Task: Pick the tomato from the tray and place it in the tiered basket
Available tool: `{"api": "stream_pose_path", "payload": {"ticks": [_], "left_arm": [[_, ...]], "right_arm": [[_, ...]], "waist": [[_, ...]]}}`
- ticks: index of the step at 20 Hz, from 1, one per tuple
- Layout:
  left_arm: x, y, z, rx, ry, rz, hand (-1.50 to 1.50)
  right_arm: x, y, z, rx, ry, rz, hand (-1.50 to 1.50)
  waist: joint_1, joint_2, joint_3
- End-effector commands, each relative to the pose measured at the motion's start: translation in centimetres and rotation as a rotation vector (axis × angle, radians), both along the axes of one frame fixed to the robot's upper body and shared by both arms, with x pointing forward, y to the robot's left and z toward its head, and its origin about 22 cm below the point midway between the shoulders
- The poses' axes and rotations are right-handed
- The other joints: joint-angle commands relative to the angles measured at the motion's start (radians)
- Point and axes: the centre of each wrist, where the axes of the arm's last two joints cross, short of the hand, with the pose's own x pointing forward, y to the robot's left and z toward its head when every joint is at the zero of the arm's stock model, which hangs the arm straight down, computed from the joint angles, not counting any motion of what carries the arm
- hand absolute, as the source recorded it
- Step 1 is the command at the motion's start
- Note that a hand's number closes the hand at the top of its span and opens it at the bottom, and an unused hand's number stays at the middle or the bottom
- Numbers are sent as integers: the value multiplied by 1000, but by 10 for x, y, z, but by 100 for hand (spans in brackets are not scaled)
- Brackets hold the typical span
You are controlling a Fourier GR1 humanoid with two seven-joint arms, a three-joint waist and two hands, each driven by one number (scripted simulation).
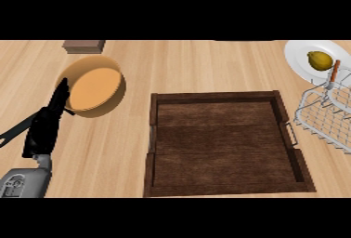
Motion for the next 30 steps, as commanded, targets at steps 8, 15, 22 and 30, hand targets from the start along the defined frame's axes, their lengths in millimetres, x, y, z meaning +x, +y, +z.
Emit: {"api": "stream_pose_path", "payload": {"ticks": [8, 15, 22, 30], "left_arm": [[-10, -11, -6, 4, 13, -10, 0], [-15, 4, -4, 2, 12, 7, 0], [-6, 3, -10, -3, 19, 5, 0], [-5, 19, 5, -6, 17, 36, 0]], "right_arm": [[-28, -31, -21, 88, -279, -37, -150], [-65, -29, 41, 25, -453, -124, -150], [-137, -44, 56, 207, -488, -214, -150], [-242, -76, 33, 251, -525, -194, -150]], "waist": [[1, 0, 0], [-1, -3, -1], [-23, -6, -1], [-36, -9, 1]]}}
